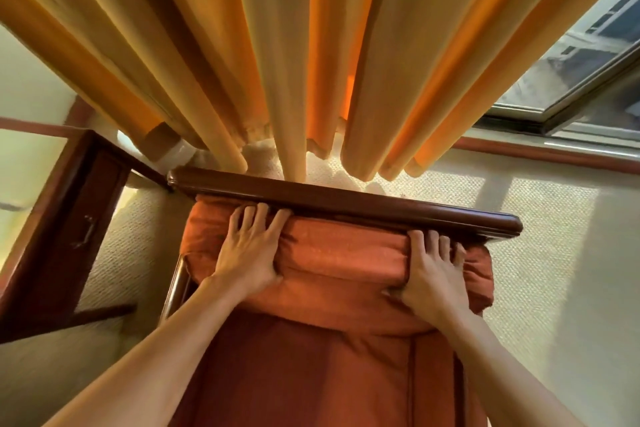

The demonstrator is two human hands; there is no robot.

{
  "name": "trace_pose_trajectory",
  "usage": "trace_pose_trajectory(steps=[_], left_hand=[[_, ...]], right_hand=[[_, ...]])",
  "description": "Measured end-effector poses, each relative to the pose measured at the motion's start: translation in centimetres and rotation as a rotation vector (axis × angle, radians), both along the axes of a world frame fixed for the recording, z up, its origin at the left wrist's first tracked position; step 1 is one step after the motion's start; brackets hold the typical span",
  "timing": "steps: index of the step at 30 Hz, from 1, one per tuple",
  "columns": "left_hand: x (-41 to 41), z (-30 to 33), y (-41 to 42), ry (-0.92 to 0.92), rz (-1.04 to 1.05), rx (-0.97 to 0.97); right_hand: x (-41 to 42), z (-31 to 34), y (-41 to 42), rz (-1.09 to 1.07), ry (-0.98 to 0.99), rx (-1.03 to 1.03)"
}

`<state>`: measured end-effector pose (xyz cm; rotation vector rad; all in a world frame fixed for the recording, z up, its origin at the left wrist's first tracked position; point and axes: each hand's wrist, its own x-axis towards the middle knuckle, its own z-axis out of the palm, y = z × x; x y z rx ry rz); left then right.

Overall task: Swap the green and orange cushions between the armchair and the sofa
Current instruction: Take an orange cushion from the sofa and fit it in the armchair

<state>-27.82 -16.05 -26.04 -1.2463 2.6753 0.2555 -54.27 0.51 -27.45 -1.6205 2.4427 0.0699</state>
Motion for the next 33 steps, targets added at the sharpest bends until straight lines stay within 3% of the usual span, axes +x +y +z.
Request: trace_pose_trajectory(steps=[12,16,20,25,33], left_hand=[[-0.2,2.5,1.4,-0.059,0.061,0.114],[3.2,6.0,5.1,0.071,0.214,0.120],[9.0,8.4,9.2,0.153,0.266,0.231],[12.4,14.9,15.1,0.321,0.270,0.261],[16.2,25.6,23.9,0.687,0.489,0.080]], right_hand=[[1.1,2.8,0.4,0.002,-0.074,0.128],[4.1,5.7,4.2,0.013,-0.033,0.094],[7.0,9.1,8.3,-0.075,-0.167,0.187],[12.8,16.7,10.8,-0.188,-0.358,-0.054],[23.2,27.6,13.8,-0.071,-0.687,-0.533]])
